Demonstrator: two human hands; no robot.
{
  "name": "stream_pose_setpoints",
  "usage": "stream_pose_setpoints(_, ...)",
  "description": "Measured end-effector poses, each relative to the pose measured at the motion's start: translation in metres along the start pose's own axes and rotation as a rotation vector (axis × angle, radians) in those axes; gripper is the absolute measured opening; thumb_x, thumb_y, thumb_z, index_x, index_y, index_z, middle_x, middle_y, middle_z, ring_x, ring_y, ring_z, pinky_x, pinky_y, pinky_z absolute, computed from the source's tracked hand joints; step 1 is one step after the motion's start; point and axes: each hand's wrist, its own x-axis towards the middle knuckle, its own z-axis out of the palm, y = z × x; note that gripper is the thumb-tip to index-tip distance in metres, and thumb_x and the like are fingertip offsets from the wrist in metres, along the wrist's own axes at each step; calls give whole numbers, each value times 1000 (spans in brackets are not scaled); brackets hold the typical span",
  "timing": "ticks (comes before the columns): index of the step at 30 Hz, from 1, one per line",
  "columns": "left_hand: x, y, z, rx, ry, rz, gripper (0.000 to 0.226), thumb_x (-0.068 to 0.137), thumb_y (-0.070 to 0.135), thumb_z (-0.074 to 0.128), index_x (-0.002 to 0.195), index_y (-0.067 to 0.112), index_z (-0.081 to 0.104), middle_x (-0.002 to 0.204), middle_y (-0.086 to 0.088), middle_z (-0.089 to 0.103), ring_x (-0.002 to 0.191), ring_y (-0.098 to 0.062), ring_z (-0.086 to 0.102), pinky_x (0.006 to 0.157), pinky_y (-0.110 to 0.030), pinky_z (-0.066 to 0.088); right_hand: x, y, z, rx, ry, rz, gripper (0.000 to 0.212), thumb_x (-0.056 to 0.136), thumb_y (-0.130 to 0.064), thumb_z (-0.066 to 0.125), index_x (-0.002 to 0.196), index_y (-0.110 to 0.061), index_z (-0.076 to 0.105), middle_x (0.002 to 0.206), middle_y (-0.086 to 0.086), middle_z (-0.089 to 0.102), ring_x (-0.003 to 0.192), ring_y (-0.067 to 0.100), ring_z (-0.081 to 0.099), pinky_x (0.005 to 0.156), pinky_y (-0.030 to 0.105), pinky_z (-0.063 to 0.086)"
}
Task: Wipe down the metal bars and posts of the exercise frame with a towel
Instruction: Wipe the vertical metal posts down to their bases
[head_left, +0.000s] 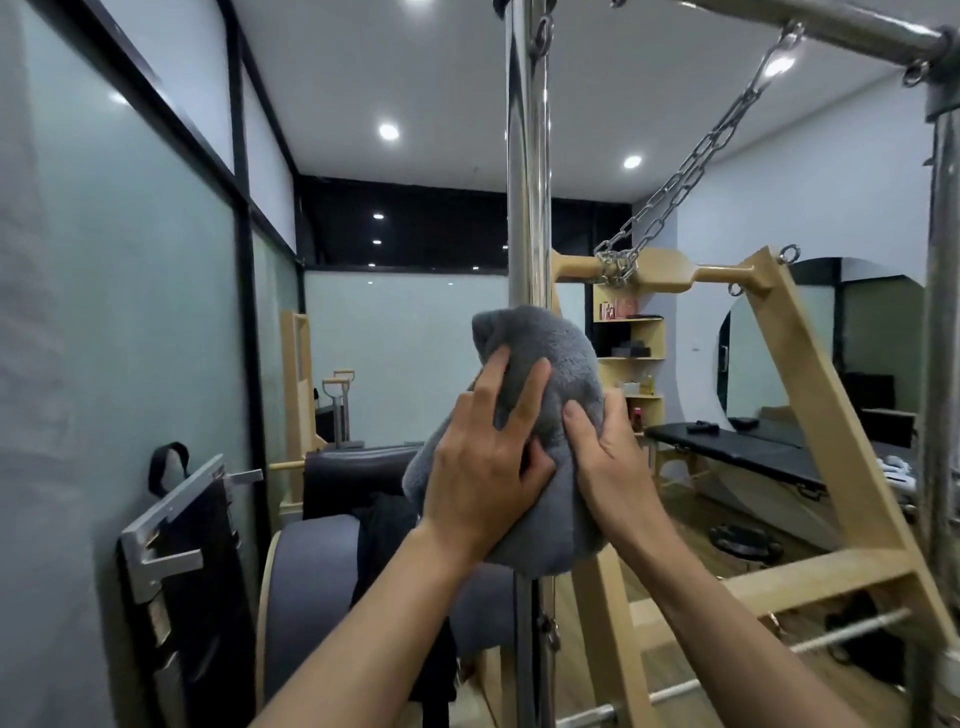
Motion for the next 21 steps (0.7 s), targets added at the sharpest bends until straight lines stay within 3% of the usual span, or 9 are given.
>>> stream_pose_setpoints(3,-3,-5,-8,-187,-35,-121,67,89,28,50,151,28,25,152,-9,34,122,-22,49,93,-39,53,-6,-6,5,-192,59,-99,16,98,-32,52,105,-20,44,105,2,58,94,15,60,80,38,53)
stream_pose_setpoints(6,4,3,-13,-332,-47,-401,70,91,36,41,155,28,15,129,-7,52,99,-9,53,83,-33,53,13,-25,14,-216,117,-322,16,97,-24,55,108,-24,44,114,0,48,102,10,50,86,22,46)
stream_pose_setpoints(9,-4,19,-13,-283,-70,-381,75,89,42,34,156,24,5,131,-12,46,98,-18,56,78,-32,52,12,-11,17,-24,147,-256,3,101,-24,47,102,-23,45,102,1,54,93,8,57,78,27,50)
stream_pose_setpoints(11,-13,24,-9,-162,-93,-302,76,88,37,38,156,24,6,139,-15,39,108,-28,57,80,-41,56,-8,5,14,-2,149,-71,9,104,-27,42,99,-20,44,89,-4,57,81,5,58,66,23,47)
stream_pose_setpoints(13,-19,21,-4,-88,-92,-261,75,87,34,39,154,26,8,140,-15,37,106,-30,58,78,-42,57,-25,13,10,-95,116,36,16,103,-32,41,103,-17,44,87,-5,58,83,12,59,66,26,46)
stream_pose_setpoints(15,-18,17,-5,-232,-83,-336,71,91,31,41,155,27,9,135,-13,41,95,-22,58,74,-27,54,-25,8,8,-226,79,-9,21,99,-36,49,108,-18,44,95,-1,59,89,17,60,74,36,50)
stream_pose_setpoints(17,-17,16,-1,-387,-64,-484,67,96,24,44,155,22,13,126,-12,49,86,-9,51,68,-7,42,-14,-4,9,-287,81,-157,27,94,-34,57,114,-21,45,108,-2,54,96,11,55,80,31,50)
stream_pose_setpoints(19,-20,17,3,-412,-36,-549,67,95,27,42,156,19,15,124,-12,51,85,-6,49,67,-5,39,-5,-6,12,-300,104,-277,25,94,-29,59,113,-20,46,111,-3,48,99,8,49,83,22,46)
stream_pose_setpoints(21,-25,24,1,-372,-23,-482,71,91,36,39,156,20,14,128,-11,47,93,-12,53,73,-15,45,-10,6,14,-167,152,-225,13,98,-28,54,105,-19,48,102,0,53,95,13,54,82,31,50)
